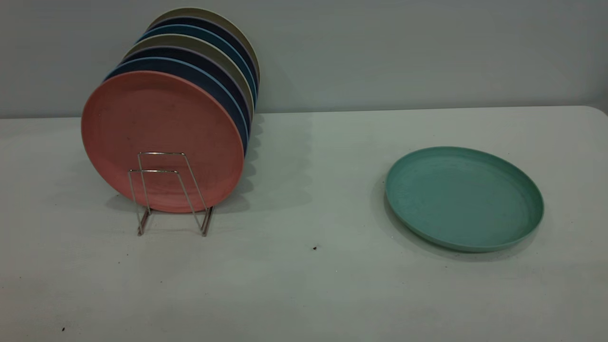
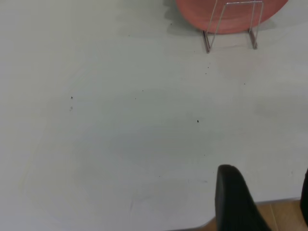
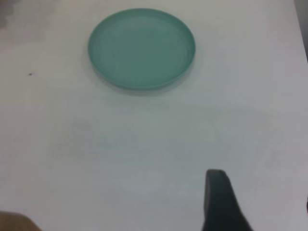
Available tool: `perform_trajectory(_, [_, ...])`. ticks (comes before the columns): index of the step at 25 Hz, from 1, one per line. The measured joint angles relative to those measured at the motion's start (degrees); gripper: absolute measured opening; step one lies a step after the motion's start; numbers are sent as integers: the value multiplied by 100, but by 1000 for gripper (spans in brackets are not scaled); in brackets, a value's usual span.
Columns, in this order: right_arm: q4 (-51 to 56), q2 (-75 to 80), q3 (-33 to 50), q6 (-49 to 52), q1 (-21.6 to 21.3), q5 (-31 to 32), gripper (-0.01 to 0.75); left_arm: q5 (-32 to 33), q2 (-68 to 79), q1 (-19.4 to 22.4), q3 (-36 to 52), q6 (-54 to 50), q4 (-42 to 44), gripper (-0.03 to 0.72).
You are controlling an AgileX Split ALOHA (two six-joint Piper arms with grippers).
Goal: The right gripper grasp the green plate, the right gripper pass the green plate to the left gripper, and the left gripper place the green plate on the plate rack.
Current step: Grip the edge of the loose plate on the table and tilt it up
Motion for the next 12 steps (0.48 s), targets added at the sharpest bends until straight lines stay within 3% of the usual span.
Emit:
perform_trajectory(7, [48,0,0,0,0,0,438,0,0,0,0,-57,-12,371])
perform_trajectory(12, [99,324,-56,0,0,-43,446,-112,508,0,-194,-136,-24,447])
